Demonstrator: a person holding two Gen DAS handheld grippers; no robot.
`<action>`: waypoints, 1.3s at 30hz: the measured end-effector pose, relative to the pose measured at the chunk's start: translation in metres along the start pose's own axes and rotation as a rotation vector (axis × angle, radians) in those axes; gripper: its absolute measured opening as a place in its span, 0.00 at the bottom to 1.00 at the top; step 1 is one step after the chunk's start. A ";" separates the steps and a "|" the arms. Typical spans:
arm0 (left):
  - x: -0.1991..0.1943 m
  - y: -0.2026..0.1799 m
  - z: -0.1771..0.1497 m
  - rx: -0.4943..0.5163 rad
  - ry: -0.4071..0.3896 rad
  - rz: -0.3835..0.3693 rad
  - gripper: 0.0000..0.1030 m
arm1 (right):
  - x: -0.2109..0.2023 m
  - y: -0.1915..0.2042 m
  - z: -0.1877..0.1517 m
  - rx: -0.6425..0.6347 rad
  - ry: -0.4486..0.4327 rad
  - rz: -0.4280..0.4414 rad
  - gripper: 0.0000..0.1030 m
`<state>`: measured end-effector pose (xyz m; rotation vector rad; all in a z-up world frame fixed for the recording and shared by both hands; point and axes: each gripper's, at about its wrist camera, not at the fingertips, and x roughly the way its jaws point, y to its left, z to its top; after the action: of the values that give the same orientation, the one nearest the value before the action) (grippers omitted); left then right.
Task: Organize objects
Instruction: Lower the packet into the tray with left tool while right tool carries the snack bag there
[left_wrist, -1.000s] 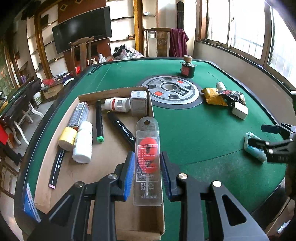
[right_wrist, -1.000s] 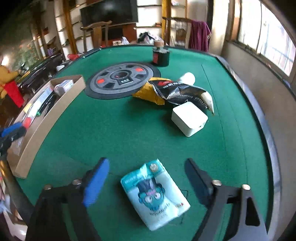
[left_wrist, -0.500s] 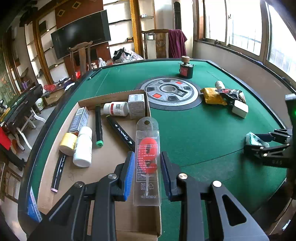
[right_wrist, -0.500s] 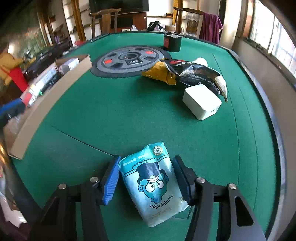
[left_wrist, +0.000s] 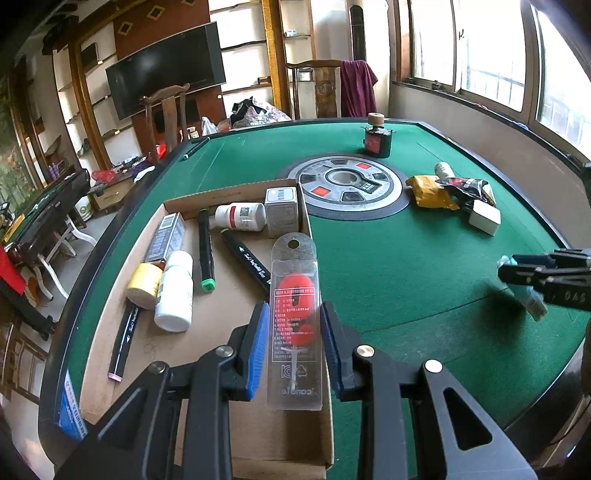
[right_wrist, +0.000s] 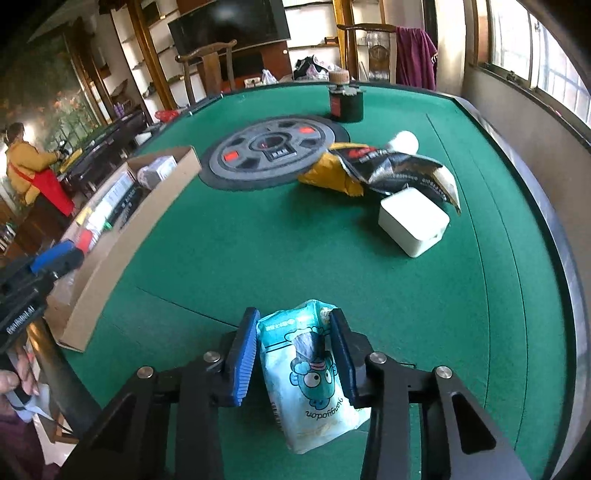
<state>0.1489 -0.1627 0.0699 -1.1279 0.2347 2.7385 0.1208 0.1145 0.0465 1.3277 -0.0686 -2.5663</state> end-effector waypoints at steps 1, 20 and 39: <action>0.000 0.001 0.000 -0.002 0.000 0.000 0.27 | -0.002 0.001 0.001 0.003 -0.005 0.004 0.38; -0.008 0.059 -0.018 -0.144 0.007 -0.031 0.27 | 0.011 0.016 0.007 -0.130 0.043 -0.069 0.90; -0.024 0.107 -0.037 -0.241 0.005 0.032 0.27 | 0.027 0.024 0.003 -0.039 0.083 0.108 0.47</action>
<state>0.1683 -0.2765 0.0695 -1.1965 -0.0803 2.8507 0.1083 0.0847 0.0308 1.3758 -0.0722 -2.4086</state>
